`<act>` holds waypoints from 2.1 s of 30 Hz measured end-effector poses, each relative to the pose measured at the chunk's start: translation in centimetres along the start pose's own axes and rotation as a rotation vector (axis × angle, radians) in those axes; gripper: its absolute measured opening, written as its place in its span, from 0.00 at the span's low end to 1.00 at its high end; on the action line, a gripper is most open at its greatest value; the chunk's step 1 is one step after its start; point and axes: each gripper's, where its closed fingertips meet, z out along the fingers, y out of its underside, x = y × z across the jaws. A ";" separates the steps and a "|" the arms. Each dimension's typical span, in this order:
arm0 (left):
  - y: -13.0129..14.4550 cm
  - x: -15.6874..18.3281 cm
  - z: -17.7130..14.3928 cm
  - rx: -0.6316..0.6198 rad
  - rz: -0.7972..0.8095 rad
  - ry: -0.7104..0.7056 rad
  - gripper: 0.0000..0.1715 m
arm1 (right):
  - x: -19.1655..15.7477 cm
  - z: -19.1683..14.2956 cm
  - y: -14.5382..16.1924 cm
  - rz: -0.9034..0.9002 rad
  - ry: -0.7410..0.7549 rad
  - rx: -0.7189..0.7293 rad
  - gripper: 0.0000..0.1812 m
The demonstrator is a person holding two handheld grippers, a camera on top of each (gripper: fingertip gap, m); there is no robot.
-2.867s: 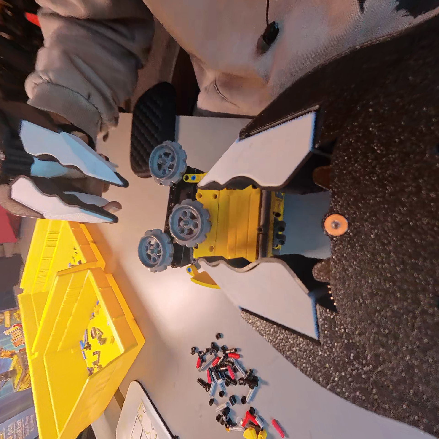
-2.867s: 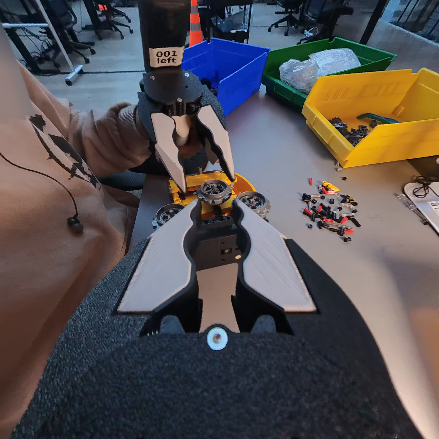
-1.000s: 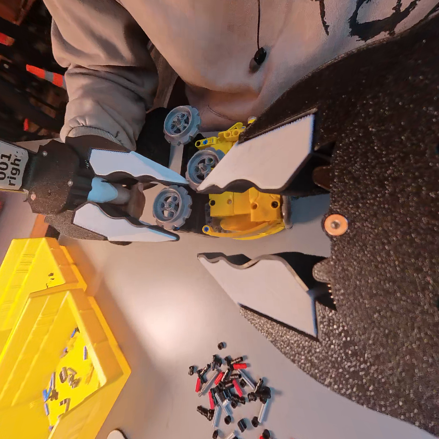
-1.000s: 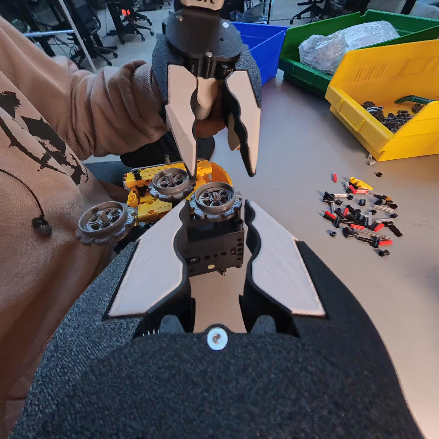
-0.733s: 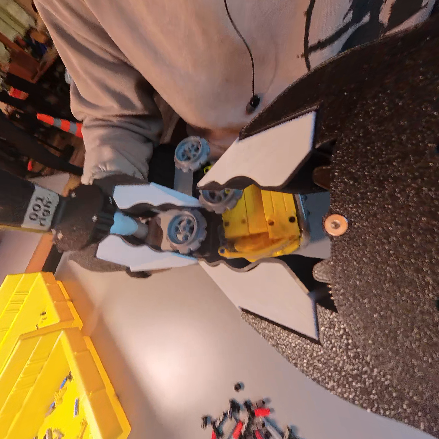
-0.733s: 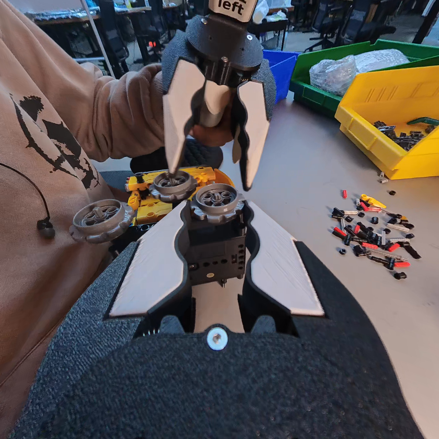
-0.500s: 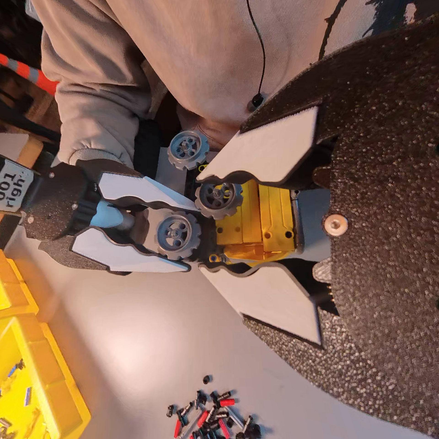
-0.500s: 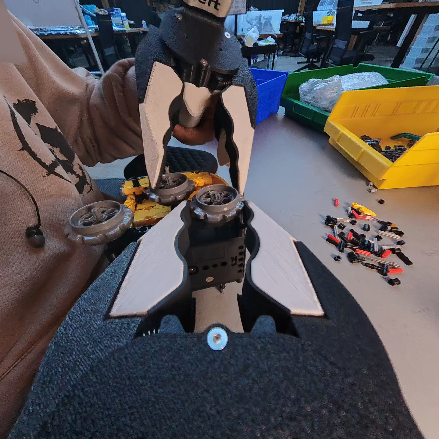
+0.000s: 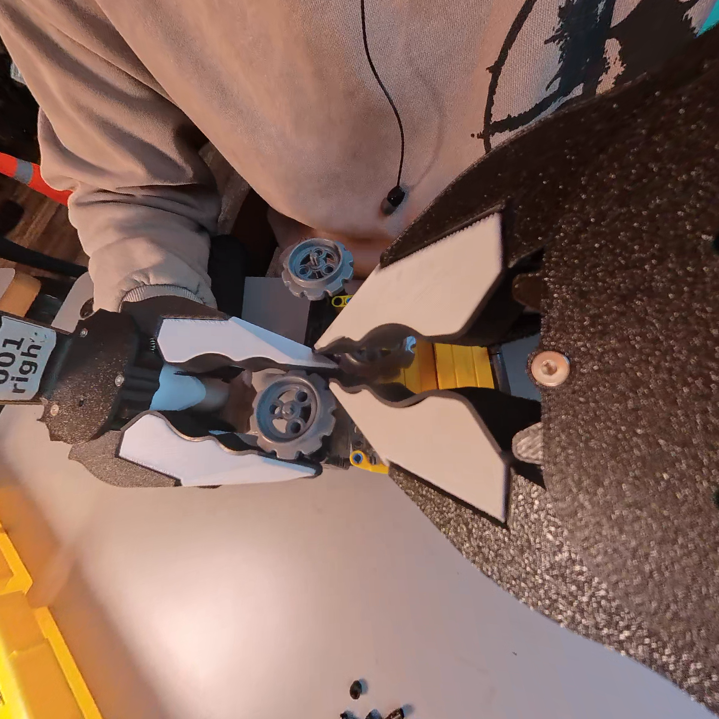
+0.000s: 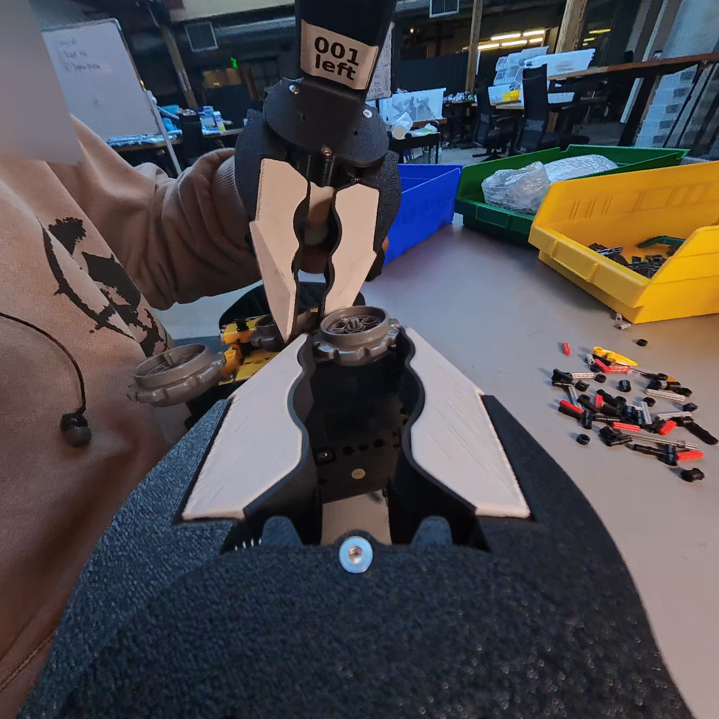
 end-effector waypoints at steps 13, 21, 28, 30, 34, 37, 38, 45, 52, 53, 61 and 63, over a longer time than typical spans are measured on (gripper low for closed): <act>0.1 0.5 -0.3 0.003 -0.002 0.061 0.05 | -0.8 0.2 -0.7 0.002 -0.076 0.075 0.20; 0.3 0.5 -1.0 0.033 -0.022 0.048 0.11 | -0.2 0.6 -0.1 -0.030 -0.044 0.008 0.22; 0.9 0.6 -1.4 0.027 -0.045 0.020 0.13 | -0.6 1.0 0.6 -0.028 -0.051 -0.027 0.23; 0.5 0.5 -2.0 0.078 -0.084 0.042 0.21 | -0.7 0.7 0.7 -0.025 -0.058 -0.029 0.23; 0.1 -0.2 -3.7 0.127 -0.100 -0.033 0.26 | -0.4 0.1 0.8 -0.027 -0.034 -0.034 0.23; 2.1 0.2 -2.4 -0.020 -0.052 -0.097 0.29 | -0.4 0.2 0.8 -0.038 -0.025 -0.042 0.23; 2.3 0.4 -1.9 -0.049 -0.036 -0.113 0.29 | -0.3 0.3 0.8 -0.038 -0.022 -0.042 0.23; 3.0 0.6 -0.5 -0.158 0.046 -0.153 0.25 | -0.6 0.4 0.4 -0.055 -0.001 -0.033 0.21; 3.2 0.4 -0.4 -0.221 0.042 -0.113 0.25 | -0.8 0.2 -0.2 -0.033 -0.002 0.047 0.20; 3.6 0.3 -0.2 -0.243 0.038 -0.109 0.25 | -0.8 0.2 -0.3 -0.042 0.001 0.050 0.21; 3.5 0.3 0.1 -0.256 0.037 -0.063 0.24 | -0.7 0.3 -0.5 -0.071 -0.002 0.049 0.20; 3.6 0.3 0.0 -0.266 0.040 -0.057 0.24 | -0.7 0.4 -0.7 -0.068 -0.007 0.058 0.21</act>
